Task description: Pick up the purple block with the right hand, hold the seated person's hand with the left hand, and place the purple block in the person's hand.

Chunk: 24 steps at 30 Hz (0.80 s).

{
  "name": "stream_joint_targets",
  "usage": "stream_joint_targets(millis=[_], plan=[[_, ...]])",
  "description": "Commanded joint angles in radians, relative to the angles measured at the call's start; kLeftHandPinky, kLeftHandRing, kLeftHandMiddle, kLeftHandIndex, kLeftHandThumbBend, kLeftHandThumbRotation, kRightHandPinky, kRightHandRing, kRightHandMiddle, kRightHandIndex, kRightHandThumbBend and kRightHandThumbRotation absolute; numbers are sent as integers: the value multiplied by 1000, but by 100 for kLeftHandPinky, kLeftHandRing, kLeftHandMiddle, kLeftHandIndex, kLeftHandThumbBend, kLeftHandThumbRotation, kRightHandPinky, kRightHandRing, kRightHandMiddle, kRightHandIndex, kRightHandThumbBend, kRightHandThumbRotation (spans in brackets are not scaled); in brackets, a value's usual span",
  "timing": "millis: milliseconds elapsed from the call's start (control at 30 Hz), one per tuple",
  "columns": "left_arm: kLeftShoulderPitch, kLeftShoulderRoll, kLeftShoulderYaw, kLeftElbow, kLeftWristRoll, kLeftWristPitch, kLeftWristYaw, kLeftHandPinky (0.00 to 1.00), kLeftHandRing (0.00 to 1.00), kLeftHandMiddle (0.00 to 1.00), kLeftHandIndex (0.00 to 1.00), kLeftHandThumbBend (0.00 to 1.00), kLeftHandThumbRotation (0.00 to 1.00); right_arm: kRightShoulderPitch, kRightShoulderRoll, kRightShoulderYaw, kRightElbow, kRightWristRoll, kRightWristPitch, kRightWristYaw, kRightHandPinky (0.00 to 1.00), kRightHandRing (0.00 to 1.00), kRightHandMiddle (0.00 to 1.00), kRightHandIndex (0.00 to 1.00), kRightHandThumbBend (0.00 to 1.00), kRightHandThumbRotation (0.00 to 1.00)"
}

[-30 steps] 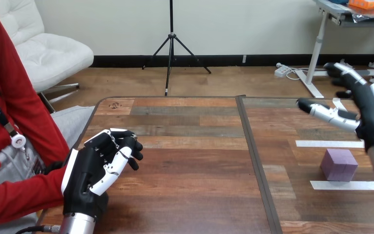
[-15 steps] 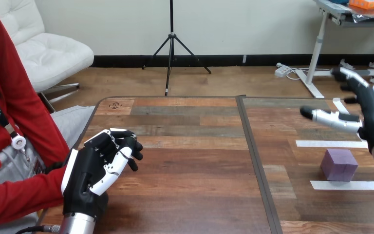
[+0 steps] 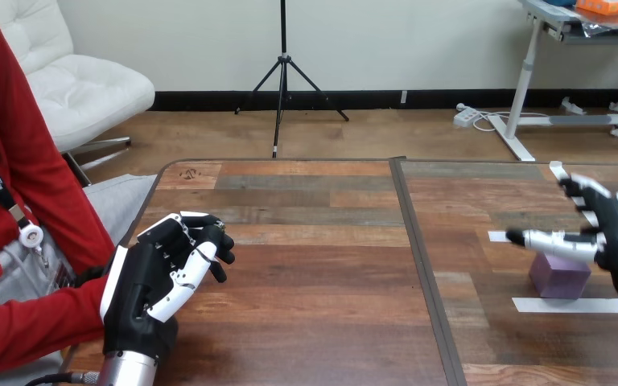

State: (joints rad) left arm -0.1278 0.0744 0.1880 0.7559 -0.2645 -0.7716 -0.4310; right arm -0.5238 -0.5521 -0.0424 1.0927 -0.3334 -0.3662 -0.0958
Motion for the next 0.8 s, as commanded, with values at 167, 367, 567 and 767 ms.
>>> stream_joint_targets(millis=[167, 367, 567, 767], plan=[[-63, 8, -1, -19, 2, -1, -1, 29, 44, 48, 49, 31, 29, -118, -34, 26, 78, -1, 39, 2, 72, 85, 87, 87, 100, 32], [-62, 10, -3, -20, 10, -4, 5, 29, 45, 48, 49, 30, 29, -128, -28, 45, 114, -9, 94, 0, 71, 85, 86, 87, 100, 36], [-62, 11, -4, -22, 8, 0, 6, 29, 45, 48, 49, 32, 30, -129, -27, 62, 135, -16, 103, -10, 69, 83, 85, 86, 100, 36], [-64, 12, -3, -17, 4, -3, 2, 29, 44, 48, 49, 33, 30, -133, -22, 71, 152, -19, 132, -9, 67, 82, 84, 85, 100, 37]])
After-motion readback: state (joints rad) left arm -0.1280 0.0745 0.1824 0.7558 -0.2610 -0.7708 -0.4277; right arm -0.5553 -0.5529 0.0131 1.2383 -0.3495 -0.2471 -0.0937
